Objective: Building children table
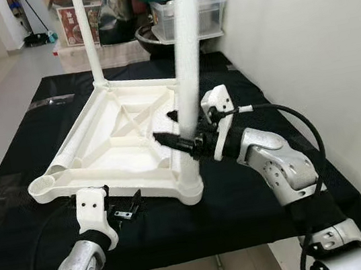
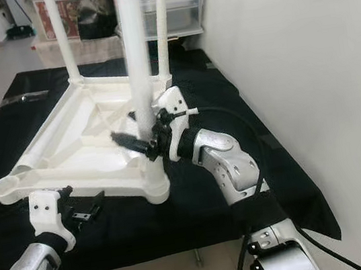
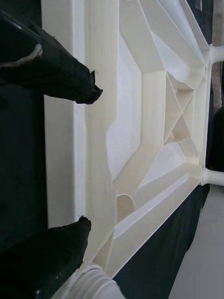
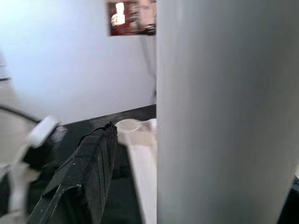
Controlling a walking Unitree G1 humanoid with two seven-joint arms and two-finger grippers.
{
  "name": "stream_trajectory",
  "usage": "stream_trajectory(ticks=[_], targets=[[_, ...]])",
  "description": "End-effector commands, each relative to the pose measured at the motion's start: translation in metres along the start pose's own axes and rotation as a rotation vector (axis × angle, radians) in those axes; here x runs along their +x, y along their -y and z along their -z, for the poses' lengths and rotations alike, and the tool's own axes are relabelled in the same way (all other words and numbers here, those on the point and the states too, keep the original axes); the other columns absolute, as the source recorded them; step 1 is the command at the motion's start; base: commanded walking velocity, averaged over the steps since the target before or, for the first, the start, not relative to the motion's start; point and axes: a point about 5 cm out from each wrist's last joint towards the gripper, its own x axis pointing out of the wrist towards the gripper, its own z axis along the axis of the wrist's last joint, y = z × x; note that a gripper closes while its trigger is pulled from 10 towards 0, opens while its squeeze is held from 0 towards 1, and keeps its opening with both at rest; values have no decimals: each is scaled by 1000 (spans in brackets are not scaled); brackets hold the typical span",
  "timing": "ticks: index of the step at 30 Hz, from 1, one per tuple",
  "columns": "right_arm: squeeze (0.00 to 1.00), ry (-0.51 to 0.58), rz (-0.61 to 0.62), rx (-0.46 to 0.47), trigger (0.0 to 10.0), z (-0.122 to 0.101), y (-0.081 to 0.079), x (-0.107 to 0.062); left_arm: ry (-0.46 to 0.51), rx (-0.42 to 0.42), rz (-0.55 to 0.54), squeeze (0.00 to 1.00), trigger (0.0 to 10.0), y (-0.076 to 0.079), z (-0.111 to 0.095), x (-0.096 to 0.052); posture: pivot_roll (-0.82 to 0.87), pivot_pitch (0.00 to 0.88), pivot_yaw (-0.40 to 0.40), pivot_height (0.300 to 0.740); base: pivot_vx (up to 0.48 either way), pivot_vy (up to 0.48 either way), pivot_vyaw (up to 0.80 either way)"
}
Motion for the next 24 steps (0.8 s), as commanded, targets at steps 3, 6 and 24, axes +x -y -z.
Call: stream_trajectory(ticks=[3,6,24], targets=[[0,-152,180,81,0,32,7,19,-22,-5,-7,0,10000,-1,5,-4,103,0,-85,740,0,0,0],[0,-259,818,178,0,51,49,1,-21,-3,-7,0,10000,-3,3,-3,96,0,-85,740,0,0,0],[1000,-94,954,293,10000,55,16,-31,-26,-9,19,0,10000,2,7,2,48,0,-65,740,0,0,0]])
